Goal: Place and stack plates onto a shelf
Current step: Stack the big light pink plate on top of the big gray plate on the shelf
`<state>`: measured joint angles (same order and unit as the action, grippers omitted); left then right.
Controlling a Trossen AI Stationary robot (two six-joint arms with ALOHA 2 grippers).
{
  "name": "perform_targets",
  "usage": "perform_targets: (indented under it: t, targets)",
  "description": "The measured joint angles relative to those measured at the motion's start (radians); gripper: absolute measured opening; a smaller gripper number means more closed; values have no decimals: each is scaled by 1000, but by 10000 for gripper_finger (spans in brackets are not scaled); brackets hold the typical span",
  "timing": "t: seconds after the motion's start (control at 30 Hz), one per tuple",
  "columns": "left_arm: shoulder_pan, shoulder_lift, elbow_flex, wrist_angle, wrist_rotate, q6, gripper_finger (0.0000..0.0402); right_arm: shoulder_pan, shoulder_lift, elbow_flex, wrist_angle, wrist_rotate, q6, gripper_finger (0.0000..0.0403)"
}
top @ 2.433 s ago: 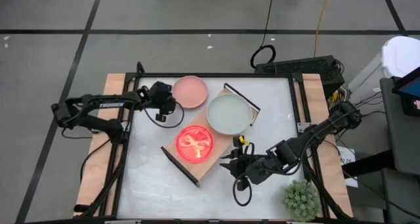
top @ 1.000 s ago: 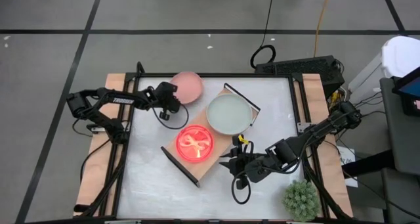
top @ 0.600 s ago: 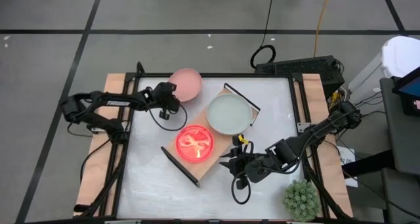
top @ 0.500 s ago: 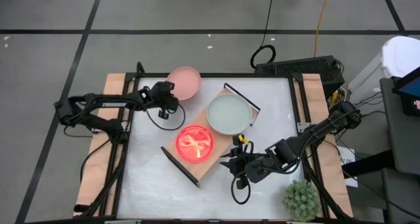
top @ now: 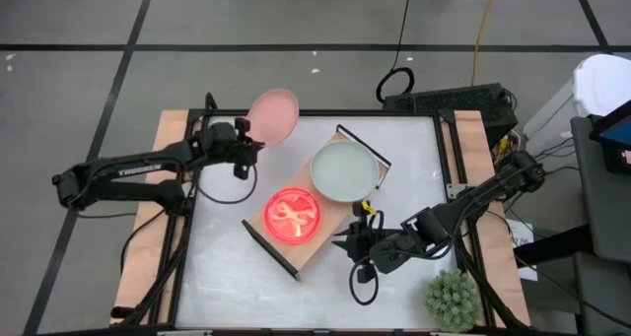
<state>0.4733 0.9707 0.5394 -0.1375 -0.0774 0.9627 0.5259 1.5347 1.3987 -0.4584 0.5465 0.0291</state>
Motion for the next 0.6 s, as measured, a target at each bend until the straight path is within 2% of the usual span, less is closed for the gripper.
perform_targets:
  t: [0.27,0.6]
  targets:
    - [-57,-31,135,-106,1,-24,13,19,-40,0,-2,2,6,4]
    - [-152,-28,314,-222,0,-75,13,53,-45,0,-9,2,12,2]
